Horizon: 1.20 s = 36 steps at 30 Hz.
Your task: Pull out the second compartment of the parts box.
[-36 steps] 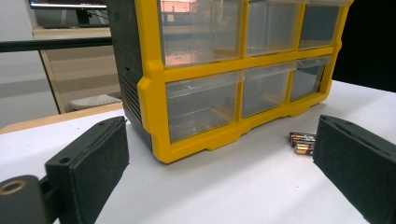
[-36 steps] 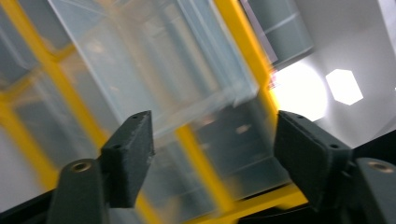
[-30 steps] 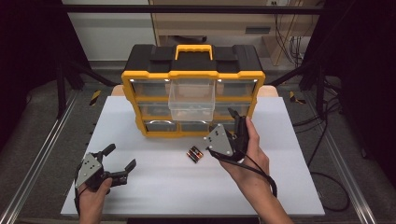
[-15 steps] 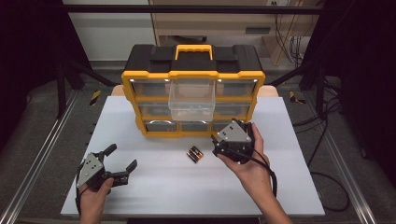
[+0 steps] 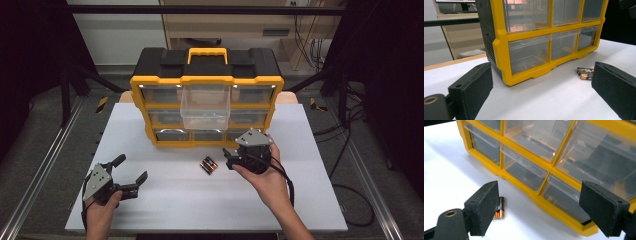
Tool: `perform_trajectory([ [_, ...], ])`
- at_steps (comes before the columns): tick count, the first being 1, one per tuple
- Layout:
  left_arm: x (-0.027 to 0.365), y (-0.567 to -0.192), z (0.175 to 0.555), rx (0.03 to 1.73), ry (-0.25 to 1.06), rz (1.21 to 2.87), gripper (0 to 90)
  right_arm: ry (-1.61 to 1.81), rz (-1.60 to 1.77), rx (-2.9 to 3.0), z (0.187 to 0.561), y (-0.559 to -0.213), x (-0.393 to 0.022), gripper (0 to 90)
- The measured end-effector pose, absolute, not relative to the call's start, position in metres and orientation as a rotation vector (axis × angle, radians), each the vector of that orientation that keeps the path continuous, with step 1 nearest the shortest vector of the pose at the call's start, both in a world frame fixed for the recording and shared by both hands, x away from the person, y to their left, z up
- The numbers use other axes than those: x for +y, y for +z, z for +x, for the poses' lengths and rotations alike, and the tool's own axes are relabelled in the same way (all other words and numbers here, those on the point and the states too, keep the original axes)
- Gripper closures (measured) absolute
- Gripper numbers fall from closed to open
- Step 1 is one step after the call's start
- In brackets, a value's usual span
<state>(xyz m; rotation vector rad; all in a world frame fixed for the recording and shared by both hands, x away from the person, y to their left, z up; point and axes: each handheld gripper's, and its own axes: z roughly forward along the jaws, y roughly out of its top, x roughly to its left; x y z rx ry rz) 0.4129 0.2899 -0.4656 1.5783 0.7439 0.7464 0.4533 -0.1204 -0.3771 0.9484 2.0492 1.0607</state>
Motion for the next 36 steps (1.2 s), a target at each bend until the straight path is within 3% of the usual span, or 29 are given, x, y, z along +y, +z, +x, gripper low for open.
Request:
perform_trajectory([
  [36,0.291,-0.465,0.420,0.731,0.741,1.589,3.3,1.103,1.075,2.196,0.473,-0.415,-0.114,12.8],
])
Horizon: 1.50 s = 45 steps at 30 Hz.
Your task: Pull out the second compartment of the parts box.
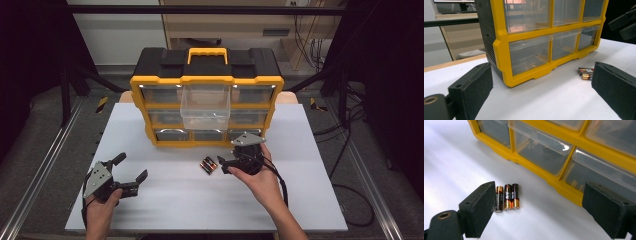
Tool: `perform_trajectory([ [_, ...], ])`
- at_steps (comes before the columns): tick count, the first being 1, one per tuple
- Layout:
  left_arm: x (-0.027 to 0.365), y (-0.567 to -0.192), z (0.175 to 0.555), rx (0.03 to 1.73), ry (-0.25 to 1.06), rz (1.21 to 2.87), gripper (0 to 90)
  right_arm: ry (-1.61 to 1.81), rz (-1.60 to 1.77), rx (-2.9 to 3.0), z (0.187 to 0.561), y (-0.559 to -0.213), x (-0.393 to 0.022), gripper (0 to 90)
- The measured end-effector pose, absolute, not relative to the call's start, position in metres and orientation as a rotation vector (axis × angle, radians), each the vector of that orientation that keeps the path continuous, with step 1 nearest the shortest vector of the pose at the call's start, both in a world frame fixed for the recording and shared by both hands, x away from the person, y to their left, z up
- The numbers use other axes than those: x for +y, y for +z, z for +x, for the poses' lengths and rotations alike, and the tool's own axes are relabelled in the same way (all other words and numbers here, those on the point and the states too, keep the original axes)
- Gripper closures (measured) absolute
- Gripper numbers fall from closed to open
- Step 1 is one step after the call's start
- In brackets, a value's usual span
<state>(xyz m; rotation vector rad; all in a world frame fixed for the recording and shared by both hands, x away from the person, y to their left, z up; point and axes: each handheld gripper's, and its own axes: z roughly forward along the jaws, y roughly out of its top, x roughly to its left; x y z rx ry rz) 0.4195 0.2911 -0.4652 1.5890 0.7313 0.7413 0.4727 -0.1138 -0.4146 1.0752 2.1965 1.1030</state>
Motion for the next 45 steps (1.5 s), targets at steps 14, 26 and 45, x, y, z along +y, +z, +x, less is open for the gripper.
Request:
perform_trajectory([
  [14,0.294,-0.465,0.423,0.730,0.732,1.576,3.2,1.090,1.119,2.228,0.479,-0.427,-0.107,12.8],
  [26,0.287,-0.466,0.423,0.712,0.725,1.607,3.2,1.085,1.134,2.233,0.479,-0.433,-0.111,11.4],
  [45,0.287,-0.465,0.421,0.709,0.727,1.605,3.2,1.130,1.200,2.285,0.491,-0.454,-0.100,12.7],
])
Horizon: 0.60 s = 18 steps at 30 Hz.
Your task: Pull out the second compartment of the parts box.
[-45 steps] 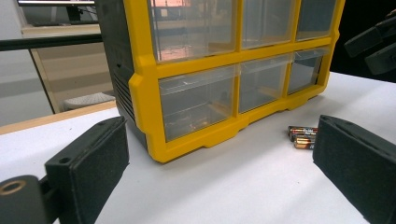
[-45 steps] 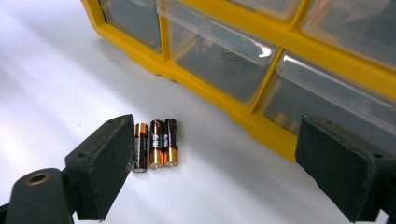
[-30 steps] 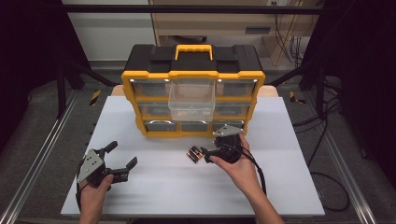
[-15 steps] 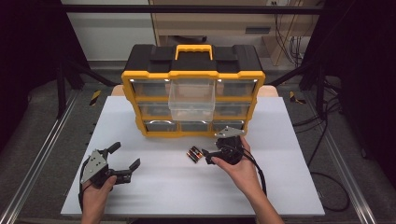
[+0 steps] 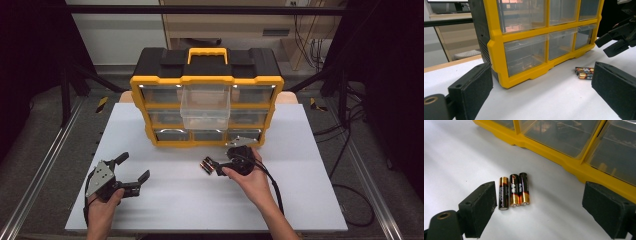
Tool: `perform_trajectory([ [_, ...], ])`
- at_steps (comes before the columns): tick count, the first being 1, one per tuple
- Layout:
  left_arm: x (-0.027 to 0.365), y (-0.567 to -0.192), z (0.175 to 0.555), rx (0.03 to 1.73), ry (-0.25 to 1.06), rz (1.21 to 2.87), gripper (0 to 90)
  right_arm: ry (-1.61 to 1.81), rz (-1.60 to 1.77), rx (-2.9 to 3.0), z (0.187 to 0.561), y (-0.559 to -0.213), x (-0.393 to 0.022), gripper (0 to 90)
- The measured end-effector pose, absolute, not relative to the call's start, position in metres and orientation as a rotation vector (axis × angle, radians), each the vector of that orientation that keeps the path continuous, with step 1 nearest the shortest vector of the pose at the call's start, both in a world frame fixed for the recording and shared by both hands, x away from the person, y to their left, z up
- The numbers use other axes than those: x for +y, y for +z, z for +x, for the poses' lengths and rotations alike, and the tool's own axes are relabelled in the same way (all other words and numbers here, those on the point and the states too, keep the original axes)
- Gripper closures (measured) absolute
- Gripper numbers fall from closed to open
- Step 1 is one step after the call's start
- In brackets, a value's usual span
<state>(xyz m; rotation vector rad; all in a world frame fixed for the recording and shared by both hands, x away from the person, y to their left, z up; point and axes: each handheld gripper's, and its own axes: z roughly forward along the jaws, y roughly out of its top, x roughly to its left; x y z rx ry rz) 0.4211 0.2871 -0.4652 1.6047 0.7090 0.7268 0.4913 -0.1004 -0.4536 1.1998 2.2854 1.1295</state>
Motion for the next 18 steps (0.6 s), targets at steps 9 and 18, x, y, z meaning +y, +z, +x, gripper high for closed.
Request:
perform_trajectory([
  [9,0.2846,-0.4646,0.4198,0.701,0.728,1.612,3.2,1.113,1.194,2.296,0.4863,-0.4513,-0.0993,12.6],
  [18,0.2856,-0.4643,0.4186,0.705,0.738,1.613,3.2,1.099,1.194,2.310,0.4859,-0.4537,-0.0976,12.8],
])
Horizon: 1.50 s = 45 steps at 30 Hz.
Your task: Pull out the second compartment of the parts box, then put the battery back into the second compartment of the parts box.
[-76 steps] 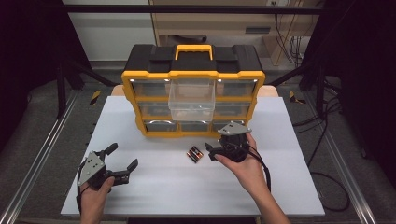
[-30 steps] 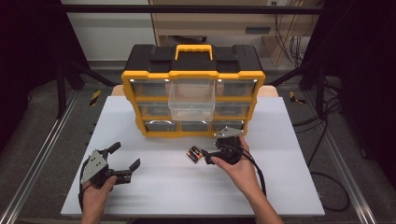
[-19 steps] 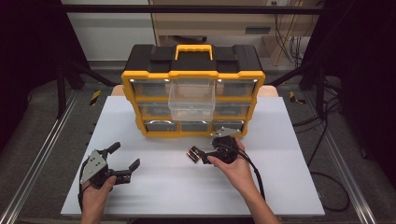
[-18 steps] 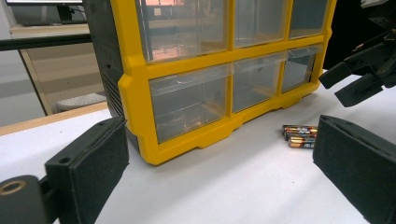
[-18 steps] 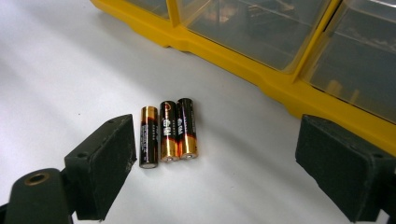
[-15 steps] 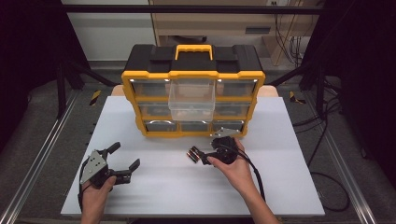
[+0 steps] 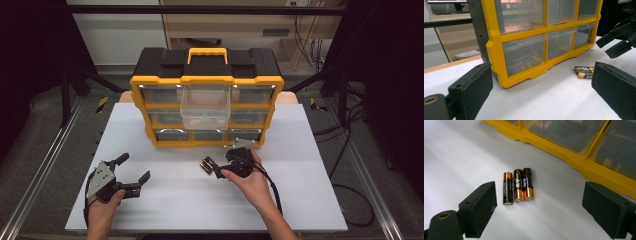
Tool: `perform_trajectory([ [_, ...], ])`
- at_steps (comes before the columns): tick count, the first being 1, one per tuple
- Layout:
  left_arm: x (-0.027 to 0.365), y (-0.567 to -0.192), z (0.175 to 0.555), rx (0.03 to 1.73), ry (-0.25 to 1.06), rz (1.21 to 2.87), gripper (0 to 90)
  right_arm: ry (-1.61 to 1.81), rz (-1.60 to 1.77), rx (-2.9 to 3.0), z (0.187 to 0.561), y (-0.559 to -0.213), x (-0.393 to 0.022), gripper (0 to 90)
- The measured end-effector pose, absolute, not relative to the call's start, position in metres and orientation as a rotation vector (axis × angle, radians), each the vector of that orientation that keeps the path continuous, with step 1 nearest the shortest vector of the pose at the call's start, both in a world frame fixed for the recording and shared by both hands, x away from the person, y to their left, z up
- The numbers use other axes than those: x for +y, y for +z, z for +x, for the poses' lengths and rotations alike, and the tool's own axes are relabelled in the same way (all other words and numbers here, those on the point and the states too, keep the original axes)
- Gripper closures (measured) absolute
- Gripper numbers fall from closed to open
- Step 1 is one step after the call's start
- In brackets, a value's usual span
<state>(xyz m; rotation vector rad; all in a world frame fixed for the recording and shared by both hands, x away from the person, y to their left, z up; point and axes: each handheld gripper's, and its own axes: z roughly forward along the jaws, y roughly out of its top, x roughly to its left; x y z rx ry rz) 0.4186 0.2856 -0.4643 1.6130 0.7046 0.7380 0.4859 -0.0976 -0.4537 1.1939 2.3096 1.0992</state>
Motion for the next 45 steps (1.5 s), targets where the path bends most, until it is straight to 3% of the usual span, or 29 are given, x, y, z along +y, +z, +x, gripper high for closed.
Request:
perform_trajectory([
  [10,0.288,-0.464,0.419,0.711,0.739,1.604,3.2,1.064,1.202,2.362,0.489,-0.460,-0.089,16.2],
  [32,0.290,-0.464,0.420,0.720,0.743,1.599,3.2,1.107,1.178,2.369,0.495,-0.466,-0.080,47.4],
  [45,0.288,-0.465,0.420,0.720,0.739,1.608,3.2,1.078,1.190,2.382,0.503,-0.471,-0.081,59.6],
])
